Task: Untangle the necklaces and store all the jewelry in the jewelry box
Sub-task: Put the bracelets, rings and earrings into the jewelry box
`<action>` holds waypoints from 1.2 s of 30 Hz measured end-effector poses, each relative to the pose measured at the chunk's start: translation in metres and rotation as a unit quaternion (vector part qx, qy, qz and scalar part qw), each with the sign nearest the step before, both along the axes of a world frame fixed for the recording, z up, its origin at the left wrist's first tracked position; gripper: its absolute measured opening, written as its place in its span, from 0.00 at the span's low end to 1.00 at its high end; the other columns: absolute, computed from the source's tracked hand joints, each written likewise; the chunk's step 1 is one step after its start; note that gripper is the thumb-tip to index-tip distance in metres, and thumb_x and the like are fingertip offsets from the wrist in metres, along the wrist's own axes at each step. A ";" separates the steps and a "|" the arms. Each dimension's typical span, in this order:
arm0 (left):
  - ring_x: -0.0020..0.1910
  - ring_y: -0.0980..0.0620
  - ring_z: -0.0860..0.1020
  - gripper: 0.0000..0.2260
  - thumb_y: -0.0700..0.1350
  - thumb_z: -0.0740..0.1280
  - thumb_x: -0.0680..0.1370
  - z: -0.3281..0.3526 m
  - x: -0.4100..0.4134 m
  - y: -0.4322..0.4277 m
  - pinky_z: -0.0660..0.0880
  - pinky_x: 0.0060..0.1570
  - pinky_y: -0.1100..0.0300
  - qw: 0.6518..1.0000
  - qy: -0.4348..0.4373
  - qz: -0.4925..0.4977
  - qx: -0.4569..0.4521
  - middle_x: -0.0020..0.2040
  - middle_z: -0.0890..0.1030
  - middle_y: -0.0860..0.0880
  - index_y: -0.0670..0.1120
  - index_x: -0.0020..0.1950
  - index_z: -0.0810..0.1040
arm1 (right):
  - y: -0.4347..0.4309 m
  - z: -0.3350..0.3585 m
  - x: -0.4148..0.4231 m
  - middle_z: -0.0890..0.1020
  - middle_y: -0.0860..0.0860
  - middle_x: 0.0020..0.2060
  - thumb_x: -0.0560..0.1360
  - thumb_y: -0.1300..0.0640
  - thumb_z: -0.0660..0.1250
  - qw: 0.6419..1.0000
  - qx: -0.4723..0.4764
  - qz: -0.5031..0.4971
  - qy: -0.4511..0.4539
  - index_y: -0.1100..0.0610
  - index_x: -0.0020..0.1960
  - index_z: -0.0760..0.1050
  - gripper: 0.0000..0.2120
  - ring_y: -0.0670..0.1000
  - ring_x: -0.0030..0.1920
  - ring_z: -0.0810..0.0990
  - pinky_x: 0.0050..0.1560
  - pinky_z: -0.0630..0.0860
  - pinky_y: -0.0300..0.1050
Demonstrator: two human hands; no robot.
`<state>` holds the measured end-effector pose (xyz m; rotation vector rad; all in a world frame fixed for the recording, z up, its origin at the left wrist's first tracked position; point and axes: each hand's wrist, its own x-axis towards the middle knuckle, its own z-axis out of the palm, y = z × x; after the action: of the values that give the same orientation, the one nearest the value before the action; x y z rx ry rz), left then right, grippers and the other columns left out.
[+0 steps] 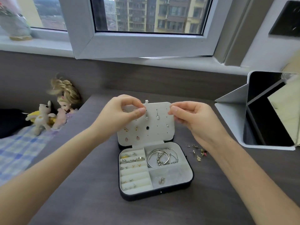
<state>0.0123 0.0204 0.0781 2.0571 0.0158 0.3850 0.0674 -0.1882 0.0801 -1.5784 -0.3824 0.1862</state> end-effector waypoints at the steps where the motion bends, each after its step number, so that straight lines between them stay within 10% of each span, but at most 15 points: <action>1: 0.50 0.60 0.77 0.02 0.49 0.73 0.73 0.000 -0.001 0.000 0.76 0.47 0.58 1.000 -0.006 -0.005 -0.018 0.53 0.80 0.56 0.52 0.42 0.83 | 0.010 0.001 -0.005 0.83 0.50 0.36 0.73 0.63 0.69 0.998 0.038 0.027 0.040 0.60 0.45 0.81 0.03 0.44 0.35 0.76 0.40 0.72 0.37; 9: 0.49 0.57 0.79 0.09 0.50 0.70 0.69 0.002 -0.015 -0.005 0.78 0.47 0.56 0.994 -0.091 -0.031 -0.058 0.49 0.82 0.52 0.48 0.44 0.84 | 0.052 -0.006 -0.022 0.83 0.50 0.34 0.68 0.61 0.69 0.961 0.200 0.066 0.179 0.61 0.43 0.81 0.06 0.44 0.33 0.75 0.36 0.72 0.35; 25: 0.45 0.59 0.75 0.07 0.49 0.66 0.74 0.000 -0.015 -0.005 0.71 0.45 0.68 0.991 -0.114 -0.045 0.062 0.45 0.77 0.55 0.47 0.42 0.80 | 0.055 -0.011 -0.038 0.80 0.50 0.35 0.67 0.58 0.70 0.979 0.167 0.063 0.101 0.60 0.44 0.83 0.08 0.46 0.36 0.71 0.42 0.72 0.38; 36: 0.43 0.47 0.73 0.06 0.48 0.66 0.72 0.017 -0.014 0.001 0.71 0.46 0.47 0.990 -0.006 -0.127 -0.059 0.42 0.76 0.56 0.53 0.35 0.78 | 0.053 -0.008 -0.034 0.76 0.51 0.33 0.68 0.60 0.68 0.961 0.211 0.144 0.102 0.62 0.42 0.78 0.06 0.46 0.35 0.72 0.41 0.73 0.37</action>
<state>-0.0019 0.0214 0.0952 1.9119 -0.2233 0.2319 0.0330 -0.1348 0.0716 -1.0674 -0.4557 0.4583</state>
